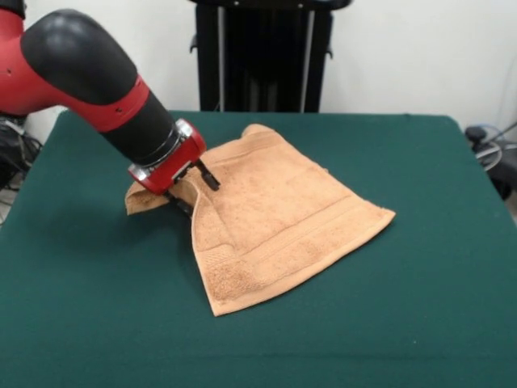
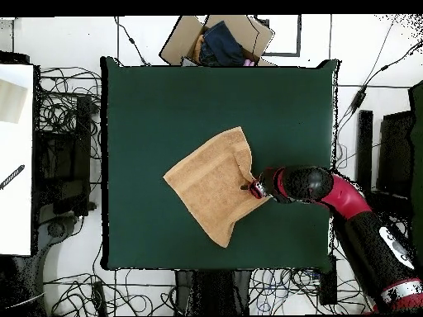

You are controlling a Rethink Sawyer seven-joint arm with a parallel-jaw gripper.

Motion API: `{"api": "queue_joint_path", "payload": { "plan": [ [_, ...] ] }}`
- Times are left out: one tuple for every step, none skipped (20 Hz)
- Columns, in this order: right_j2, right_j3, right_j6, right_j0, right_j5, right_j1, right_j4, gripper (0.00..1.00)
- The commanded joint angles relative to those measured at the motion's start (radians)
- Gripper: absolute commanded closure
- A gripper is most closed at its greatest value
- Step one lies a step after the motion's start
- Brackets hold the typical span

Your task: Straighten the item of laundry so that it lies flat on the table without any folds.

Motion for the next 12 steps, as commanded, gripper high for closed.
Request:
{"api": "queue_joint_path", "payload": {
  "plan": [
    [-0.106,0.114,0.249,0.091,-0.149,-0.063,-0.058,0.0],
    [-0.111,0.125,0.254,0.096,-0.162,-0.07,-0.054,0.0],
    [-0.118,0.132,0.257,0.102,-0.171,-0.075,-0.048,0.0],
    [-0.125,0.14,0.261,0.11,-0.182,-0.081,-0.042,0.0],
    [-0.134,0.148,0.264,0.119,-0.193,-0.086,-0.034,0.0],
    [-0.142,0.154,0.269,0.126,-0.205,-0.089,-0.028,0.0],
    [-0.149,0.161,0.274,0.134,-0.217,-0.092,-0.022,0.0],
    [-0.156,0.167,0.279,0.142,-0.233,-0.095,-0.02,0.0],
    [-0.162,0.171,0.279,0.147,-0.243,-0.095,-0.016,0.0],
    [-0.168,0.17,0.275,0.153,-0.251,-0.093,-0.012,0.0],
    [-0.172,0.166,0.266,0.154,-0.257,-0.089,-0.007,0.0],
    [-0.177,0.156,0.254,0.157,-0.254,-0.086,-0.002,0.0]
  ]
}}
